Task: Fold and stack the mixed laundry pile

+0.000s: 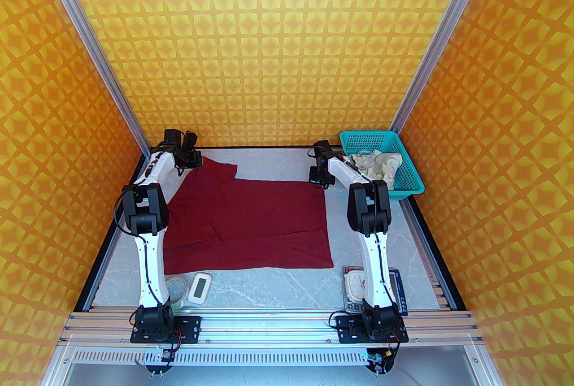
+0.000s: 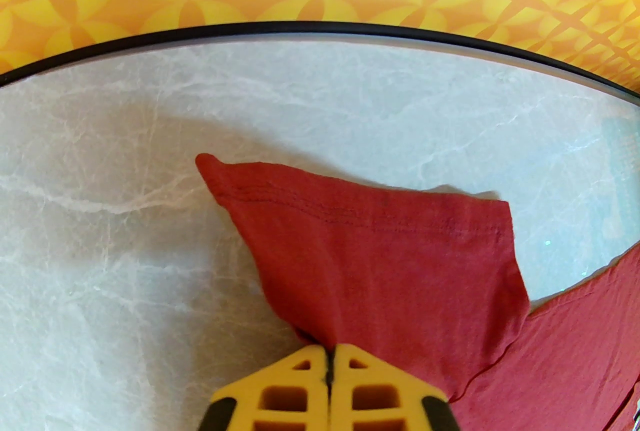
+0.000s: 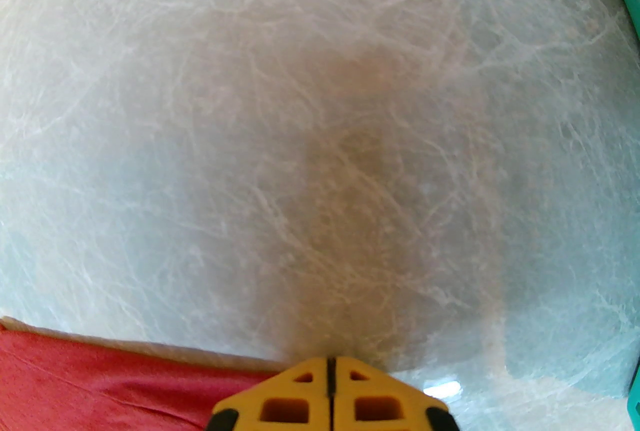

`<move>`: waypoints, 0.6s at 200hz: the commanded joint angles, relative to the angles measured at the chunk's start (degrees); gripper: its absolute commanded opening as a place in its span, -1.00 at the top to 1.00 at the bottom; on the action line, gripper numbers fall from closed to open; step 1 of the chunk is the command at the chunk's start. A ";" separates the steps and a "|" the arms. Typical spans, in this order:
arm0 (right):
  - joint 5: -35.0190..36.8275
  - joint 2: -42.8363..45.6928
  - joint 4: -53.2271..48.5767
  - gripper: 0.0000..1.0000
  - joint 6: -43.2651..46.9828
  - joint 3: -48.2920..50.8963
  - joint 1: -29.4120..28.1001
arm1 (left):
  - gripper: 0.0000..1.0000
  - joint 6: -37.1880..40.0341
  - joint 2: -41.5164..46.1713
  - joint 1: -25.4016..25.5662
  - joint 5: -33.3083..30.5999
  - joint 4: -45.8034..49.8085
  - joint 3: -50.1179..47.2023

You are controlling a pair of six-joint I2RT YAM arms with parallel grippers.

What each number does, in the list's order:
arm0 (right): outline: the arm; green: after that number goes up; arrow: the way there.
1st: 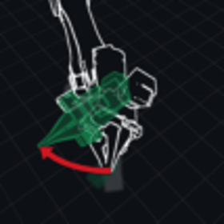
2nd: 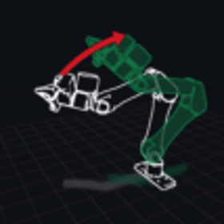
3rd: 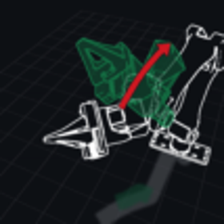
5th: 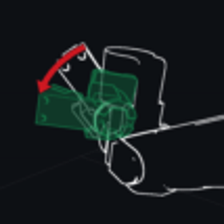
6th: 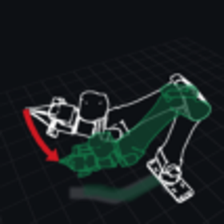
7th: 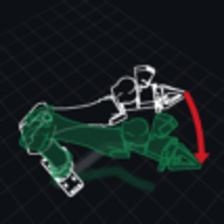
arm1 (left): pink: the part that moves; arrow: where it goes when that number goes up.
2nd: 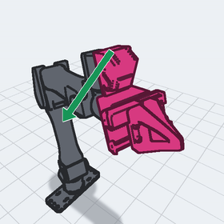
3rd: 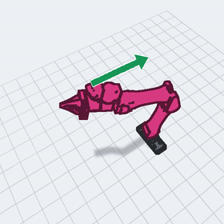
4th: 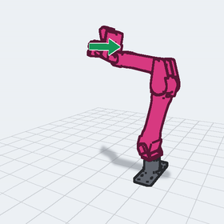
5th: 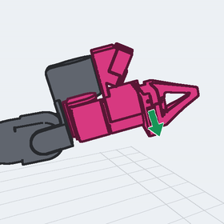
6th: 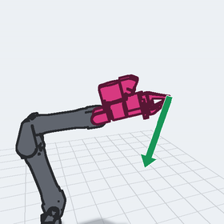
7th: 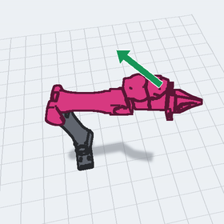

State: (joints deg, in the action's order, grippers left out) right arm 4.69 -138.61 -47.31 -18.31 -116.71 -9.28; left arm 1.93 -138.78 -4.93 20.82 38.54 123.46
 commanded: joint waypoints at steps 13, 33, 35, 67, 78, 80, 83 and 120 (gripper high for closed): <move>0.01 3.01 0.28 1.00 0.46 0.92 -0.04 | 1.00 1.32 3.57 -0.52 1.32 -1.48 -4.33; -0.04 4.34 0.68 1.00 0.46 1.95 -0.04 | 1.00 1.52 6.24 -0.56 1.42 -3.24 -7.79; -0.10 4.49 0.65 1.00 0.53 2.06 -0.04 | 1.00 1.56 6.59 -0.53 1.42 -3.57 -8.19; -0.62 8.25 2.09 1.00 0.63 5.79 -0.04 | 1.00 0.88 11.54 -0.66 1.38 -7.40 -14.74; -0.77 9.62 2.82 1.00 0.55 7.39 -0.04 | 1.00 0.48 12.93 -0.71 1.40 -8.54 -16.80; -0.87 9.83 2.92 1.00 0.49 7.66 -0.04 | 1.00 0.45 13.23 -0.70 1.41 -8.74 -17.14; -0.97 10.24 3.12 1.00 0.47 8.10 -0.04 | 1.00 0.35 13.53 -0.72 1.36 -8.94 -17.66; -1.00 13.44 4.42 1.00 0.72 12.25 -0.03 | 1.00 -0.86 17.33 -1.22 1.43 -11.84 -23.91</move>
State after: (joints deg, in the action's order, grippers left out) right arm 4.01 -128.51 -44.51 -18.31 -106.72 -9.30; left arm 1.98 -124.53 -5.32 21.08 30.22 103.53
